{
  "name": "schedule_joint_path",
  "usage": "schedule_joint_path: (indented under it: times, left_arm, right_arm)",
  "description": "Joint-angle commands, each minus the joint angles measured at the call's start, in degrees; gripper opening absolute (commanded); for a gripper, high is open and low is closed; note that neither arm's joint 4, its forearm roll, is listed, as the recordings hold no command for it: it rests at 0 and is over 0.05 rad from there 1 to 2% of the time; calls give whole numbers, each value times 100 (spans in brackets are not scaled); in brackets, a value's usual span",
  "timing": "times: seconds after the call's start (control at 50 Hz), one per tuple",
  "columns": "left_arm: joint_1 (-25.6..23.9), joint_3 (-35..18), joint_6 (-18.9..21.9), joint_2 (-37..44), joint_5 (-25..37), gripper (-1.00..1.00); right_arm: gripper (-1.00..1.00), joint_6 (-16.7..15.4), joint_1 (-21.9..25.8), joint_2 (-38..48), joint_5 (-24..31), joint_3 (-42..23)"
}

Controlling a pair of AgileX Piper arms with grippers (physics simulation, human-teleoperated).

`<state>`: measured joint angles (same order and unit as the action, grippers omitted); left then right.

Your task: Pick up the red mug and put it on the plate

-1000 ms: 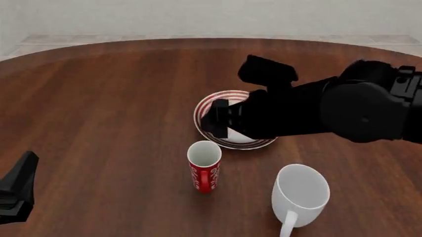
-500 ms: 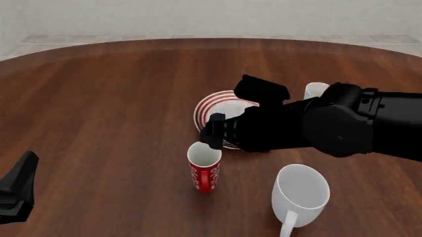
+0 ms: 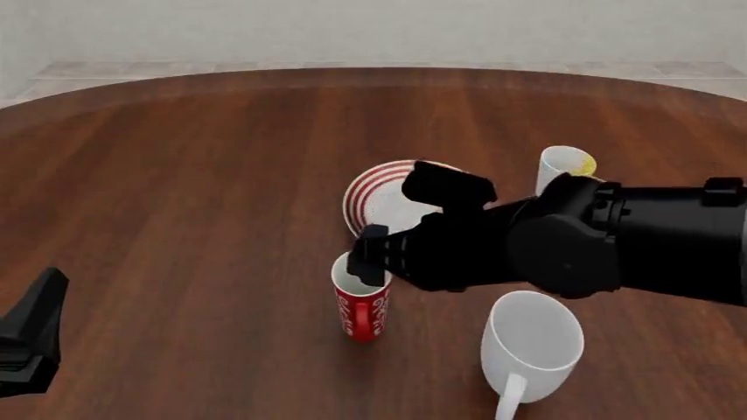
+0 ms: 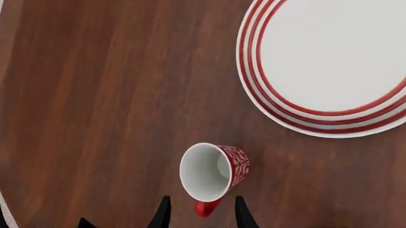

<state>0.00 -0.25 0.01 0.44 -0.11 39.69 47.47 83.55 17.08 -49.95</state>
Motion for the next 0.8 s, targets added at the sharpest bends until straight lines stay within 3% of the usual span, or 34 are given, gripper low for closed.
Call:
schedule_joint_path:
  times: [0.02, 0.8]
  left_arm:
    - [1, 0, 0, 0, 0, 100]
    - [0, 0, 0, -2, 0, 100]
  right_arm:
    - [100, 110, 148, 159, -95, 52]
    - [100, 244, 229, 421, -315, 296]
